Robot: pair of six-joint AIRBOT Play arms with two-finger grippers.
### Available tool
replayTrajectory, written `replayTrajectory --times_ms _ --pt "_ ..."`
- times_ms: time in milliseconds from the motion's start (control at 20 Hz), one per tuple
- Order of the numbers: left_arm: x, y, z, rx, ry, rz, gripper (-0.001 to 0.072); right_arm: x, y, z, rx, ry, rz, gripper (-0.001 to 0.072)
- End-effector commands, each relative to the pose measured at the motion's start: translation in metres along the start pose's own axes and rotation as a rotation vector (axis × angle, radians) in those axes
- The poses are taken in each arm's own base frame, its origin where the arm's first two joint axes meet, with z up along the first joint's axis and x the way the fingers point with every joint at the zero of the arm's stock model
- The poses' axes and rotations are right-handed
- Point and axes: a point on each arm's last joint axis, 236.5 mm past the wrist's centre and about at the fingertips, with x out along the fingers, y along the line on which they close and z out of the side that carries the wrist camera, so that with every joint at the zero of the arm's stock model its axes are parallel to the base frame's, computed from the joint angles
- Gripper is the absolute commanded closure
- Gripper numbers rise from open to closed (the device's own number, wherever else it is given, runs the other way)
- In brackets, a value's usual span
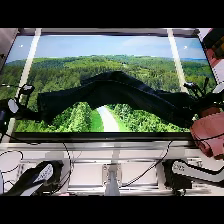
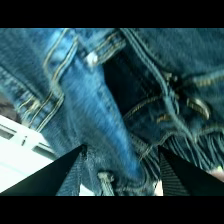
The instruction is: Fold the clothes and pants, and hang the long-sleeved shirts on hangers.
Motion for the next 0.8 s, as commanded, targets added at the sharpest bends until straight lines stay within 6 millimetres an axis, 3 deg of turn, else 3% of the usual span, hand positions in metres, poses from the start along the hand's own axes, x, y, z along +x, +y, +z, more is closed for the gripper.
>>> replayTrajectory --times_ms 0,50,100,250,300,350,600,750 --pt "-0.001 0.003 0.007 -0.001 -0.030 0.013 0.0066 0.018 0.006 -0.009 -0.016 0.060 0.066 0.0188" --pt "-0.001 0.004 0.010 -0.001 -0.044 0.019 0.0066 0.024 0.007 -0.014 -0.016 0.081 0.073 0.0195" --pt "-0.001 0.006 0.014 -0.001 -0.059 0.025 0.0066 0.026 0.007 -0.019 -0.019 0.100 0.071 0.0260" --pt "-0.012 0.016 0.033 -0.028 -0.123 0.052 0.0071 0.020 0.006 -0.026 -0.026 0.127 0.064 0.0606" --pt "-0.017 0.021 0.042 -0.071 -0.154 0.062 0.0190 0.017 0.008 -0.027 -0.025 0.130 0.069 0.0668" --pt "-0.022 0.024 0.048 -0.092 -0.173 0.069 0.0294 0.013 0.012 -0.029 -0.025 0.139 0.081 0.0668" --pt "-0.024 0.038 0.074 -0.172 -0.160 0.058 0.0293 0.002 0.013 -0.026 -0.028 0.112 0.059 0.0668" --pt "-0.003 0.045 0.090 -0.196 -0.024 0.011 0.0270 0.002 0.013 -0.026 -0.028 0.110 0.058 0.0668"
